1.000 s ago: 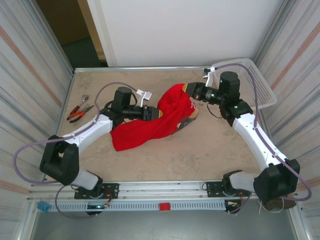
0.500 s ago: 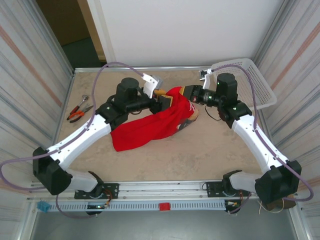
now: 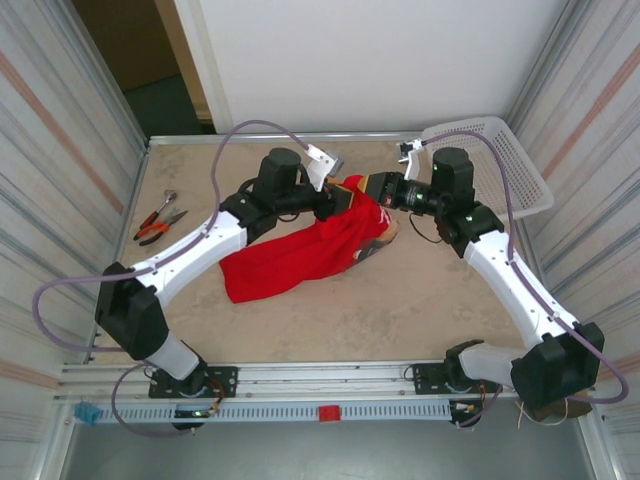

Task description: Fold the inside-out t-shirt

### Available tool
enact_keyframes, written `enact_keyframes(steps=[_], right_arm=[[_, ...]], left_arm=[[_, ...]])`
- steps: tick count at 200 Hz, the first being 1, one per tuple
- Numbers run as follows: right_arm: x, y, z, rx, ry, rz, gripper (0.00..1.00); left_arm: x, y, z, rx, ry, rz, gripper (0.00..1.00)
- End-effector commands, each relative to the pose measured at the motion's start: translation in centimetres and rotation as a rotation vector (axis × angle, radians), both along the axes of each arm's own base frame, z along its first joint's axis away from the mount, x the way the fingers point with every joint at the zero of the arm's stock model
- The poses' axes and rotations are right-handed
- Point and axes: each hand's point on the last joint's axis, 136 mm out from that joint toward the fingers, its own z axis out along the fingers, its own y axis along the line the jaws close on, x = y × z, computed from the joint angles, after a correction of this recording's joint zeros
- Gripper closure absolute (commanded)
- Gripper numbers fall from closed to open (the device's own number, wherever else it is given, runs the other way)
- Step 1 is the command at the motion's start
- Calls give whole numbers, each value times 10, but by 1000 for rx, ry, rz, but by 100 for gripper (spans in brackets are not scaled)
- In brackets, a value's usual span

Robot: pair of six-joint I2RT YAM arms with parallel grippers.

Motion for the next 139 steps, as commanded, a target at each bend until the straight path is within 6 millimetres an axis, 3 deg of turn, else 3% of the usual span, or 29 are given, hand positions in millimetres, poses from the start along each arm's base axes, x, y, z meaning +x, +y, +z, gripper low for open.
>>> enact_keyframes(steps=[1,18,34,46,51,58,69,96,139], right_arm=[[-7,-3,11,-14,-65,9,100],[-1,-7,1,-46,-56,-13,100],[17,-19,-24,-125,-22,-75,99],[36,-32,-51,-208,28,-144,58],[42,-37,-61,-246,44,-172,47],[49,-44,-74,-293,75,-201,40],[52,-47,-84,-321,100,-214,37],[37,-45,-77,-309,103,-242,35],[-8,-32,-31,-289,-5,-300,35]], left_arm=[[17,4,7,-76,45,-14,99],[17,9,14,-153,123,-64,100],[12,16,33,-256,192,-105,100],[6,22,50,-336,248,-141,100],[5,24,55,-362,268,-148,100],[3,28,63,-395,292,-155,100],[1,32,72,-435,330,-160,100],[-1,40,83,-513,406,-164,100],[6,46,73,-493,484,-74,100]])
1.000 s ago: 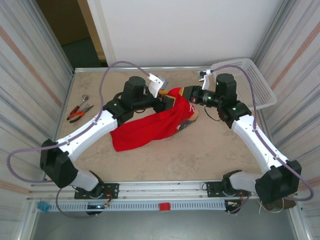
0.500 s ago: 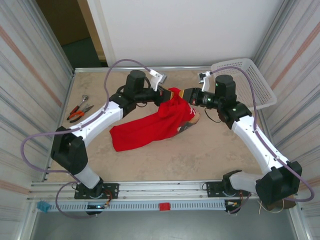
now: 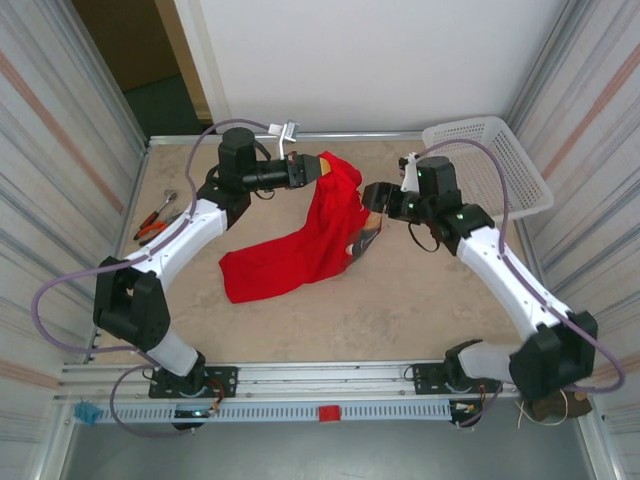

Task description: Fold the inside-out t-shirt

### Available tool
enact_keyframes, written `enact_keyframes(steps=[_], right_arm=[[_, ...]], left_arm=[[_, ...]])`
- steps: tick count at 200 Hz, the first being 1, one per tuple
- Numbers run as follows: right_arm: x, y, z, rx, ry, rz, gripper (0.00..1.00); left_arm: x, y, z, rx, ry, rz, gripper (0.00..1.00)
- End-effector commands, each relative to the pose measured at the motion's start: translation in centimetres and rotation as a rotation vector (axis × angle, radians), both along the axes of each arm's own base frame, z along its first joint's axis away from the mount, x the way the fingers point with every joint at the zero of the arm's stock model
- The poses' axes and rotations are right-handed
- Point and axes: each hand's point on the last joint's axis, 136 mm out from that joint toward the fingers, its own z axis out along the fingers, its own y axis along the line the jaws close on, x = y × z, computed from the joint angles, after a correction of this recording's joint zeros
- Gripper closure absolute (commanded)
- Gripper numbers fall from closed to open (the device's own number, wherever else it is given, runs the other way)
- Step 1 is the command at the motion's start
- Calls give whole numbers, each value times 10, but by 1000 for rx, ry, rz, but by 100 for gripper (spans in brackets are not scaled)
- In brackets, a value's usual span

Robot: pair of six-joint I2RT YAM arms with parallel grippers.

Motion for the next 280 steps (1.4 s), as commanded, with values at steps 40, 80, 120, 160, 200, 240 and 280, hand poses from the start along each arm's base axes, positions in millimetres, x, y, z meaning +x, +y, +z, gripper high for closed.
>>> enact_keyframes(steps=[40,80,120,160,200,240,280], right_arm=[[-18,33,38,74,-82,-80,22],[16,42,12,49,-35,-113,52],[41,5,-23,16,17,-165,100],[52,-15,-37,13,64,-152,100],[31,-19,2,40,4,-141,58],[-6,-10,48,82,-122,-126,51],[-7,24,49,85,-117,-50,46]], left_arm=[[-9,5,19,-22,45,38,100],[-15,3,29,-40,53,22,100],[-20,11,55,-185,81,-31,100],[-25,5,76,-316,110,-156,100],[-21,4,73,-333,128,-143,100],[-24,4,80,-312,103,-121,100],[-24,4,85,-319,100,-114,100]])
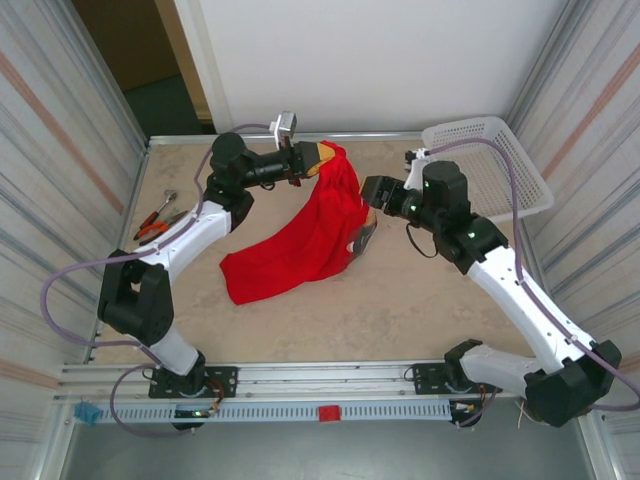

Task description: Fold the inside-out t-shirt

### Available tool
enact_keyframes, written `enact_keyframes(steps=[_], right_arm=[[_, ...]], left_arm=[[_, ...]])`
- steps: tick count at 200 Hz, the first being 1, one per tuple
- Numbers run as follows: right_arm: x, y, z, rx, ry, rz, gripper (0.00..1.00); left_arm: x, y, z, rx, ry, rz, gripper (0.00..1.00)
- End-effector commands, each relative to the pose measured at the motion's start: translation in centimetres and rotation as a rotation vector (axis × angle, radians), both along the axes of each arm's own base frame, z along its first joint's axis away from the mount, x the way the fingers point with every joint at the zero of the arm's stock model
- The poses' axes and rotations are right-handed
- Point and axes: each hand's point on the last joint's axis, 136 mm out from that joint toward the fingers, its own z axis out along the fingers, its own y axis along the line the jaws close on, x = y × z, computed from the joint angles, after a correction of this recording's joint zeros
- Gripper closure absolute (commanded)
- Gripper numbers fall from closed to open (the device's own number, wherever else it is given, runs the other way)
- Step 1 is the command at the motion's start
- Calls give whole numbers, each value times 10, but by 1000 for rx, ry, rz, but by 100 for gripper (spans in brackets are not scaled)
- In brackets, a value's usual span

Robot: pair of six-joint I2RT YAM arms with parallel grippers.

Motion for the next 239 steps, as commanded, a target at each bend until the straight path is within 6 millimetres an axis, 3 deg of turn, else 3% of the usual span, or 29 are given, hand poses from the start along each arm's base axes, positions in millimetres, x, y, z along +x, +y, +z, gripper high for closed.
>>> enact_keyframes(steps=[1,30,59,82,93,101,109,119,143,171,182,205,239], right_arm=[[8,13,-12,-27,27,2,46],[14,35,-30,-44,57,33,43],[37,39,-41,-88,59,7,42],[55,42,-38,-87,59,17,43],[60,46,-33,-66,49,47,49],[61,50,-27,-37,37,88,65],[58,53,-20,-13,18,139,86],[50,55,-11,-1,-9,198,100],[15,56,14,65,-96,370,100],[-43,55,52,180,-257,606,100],[-57,54,62,196,-288,653,100],[-61,55,66,206,-299,678,100],[-45,52,54,211,-260,649,100]], left_arm=[[-15,6,39,-42,-117,4,100],[-17,5,42,-45,-122,5,100],[-23,1,47,-47,-129,-11,100],[-26,-1,48,-48,-130,-18,100],[-25,-2,45,-46,-124,-16,100],[-25,-1,43,-42,-121,-13,100],[-22,0,39,-38,-112,-4,100],[-18,3,34,-32,-105,13,100],[4,21,17,-17,-72,98,100],[41,49,-10,6,-7,222,100],[54,57,-21,20,10,254,88],[65,65,-36,53,18,283,63],[39,74,-41,206,-63,336,49]])
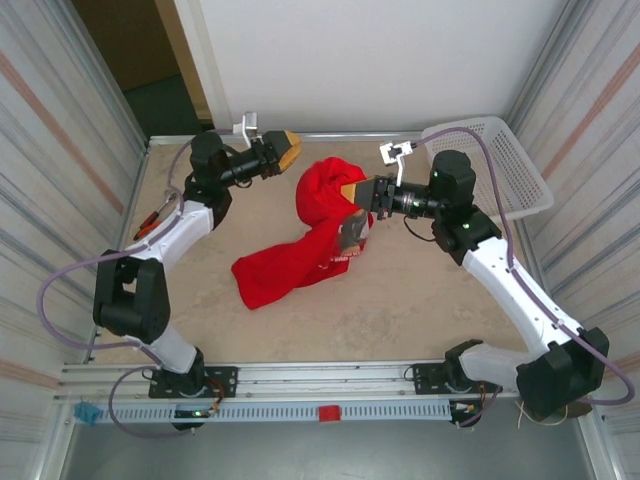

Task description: Fold the inside-out t-shirt

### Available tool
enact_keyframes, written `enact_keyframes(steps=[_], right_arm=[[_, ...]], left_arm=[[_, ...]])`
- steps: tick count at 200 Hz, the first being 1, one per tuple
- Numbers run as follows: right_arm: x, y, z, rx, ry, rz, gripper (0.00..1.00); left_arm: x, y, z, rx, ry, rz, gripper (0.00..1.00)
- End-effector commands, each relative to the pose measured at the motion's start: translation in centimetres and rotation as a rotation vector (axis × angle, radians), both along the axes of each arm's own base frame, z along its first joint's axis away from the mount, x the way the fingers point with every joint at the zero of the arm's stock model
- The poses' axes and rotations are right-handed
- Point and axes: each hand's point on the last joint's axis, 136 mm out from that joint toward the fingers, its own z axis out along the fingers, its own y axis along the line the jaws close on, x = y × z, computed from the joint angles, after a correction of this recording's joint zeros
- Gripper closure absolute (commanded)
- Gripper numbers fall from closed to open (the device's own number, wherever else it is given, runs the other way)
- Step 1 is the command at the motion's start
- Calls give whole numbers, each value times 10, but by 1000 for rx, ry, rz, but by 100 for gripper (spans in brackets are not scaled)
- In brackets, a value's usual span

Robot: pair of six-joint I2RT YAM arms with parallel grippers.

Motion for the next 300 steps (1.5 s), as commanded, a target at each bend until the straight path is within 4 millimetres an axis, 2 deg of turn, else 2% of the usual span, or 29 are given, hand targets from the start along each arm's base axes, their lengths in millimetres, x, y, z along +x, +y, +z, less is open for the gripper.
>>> enact_keyframes(steps=[1,22,32,45,65,92,125,159,182,208,257,279,300], right_arm=[[2,-1,3,22,-37,36,100],[7,-2,-4,23,-16,35,100],[8,-1,-7,20,-9,41,100],[10,0,-10,16,2,45,100],[10,-1,-15,10,12,44,100],[10,-2,-19,4,25,38,100],[11,-3,-22,-2,33,31,100],[12,-3,-24,-6,38,24,100],[14,-3,-26,-9,42,18,100],[13,-2,-26,-9,43,20,100],[13,-3,-25,-8,41,16,100],[13,-4,-24,-8,39,14,100],[13,-4,-24,-7,39,13,100]], left_arm=[[-27,6,5,135,-94,34,48],[-58,5,5,323,-198,62,46],[-74,-4,2,429,-262,46,46],[-86,-12,-1,541,-344,34,46],[-96,-27,-4,599,-423,-15,46],[-98,-39,1,552,-462,-50,46],[-106,-53,21,488,-521,-83,46],[-124,-73,43,407,-588,-141,49],[-131,-80,48,373,-596,-168,50],[-130,-81,50,351,-597,-160,51],[-128,-89,52,328,-588,-188,68],[-129,-93,50,318,-582,-206,71],[-128,-94,50,313,-578,-207,91]])
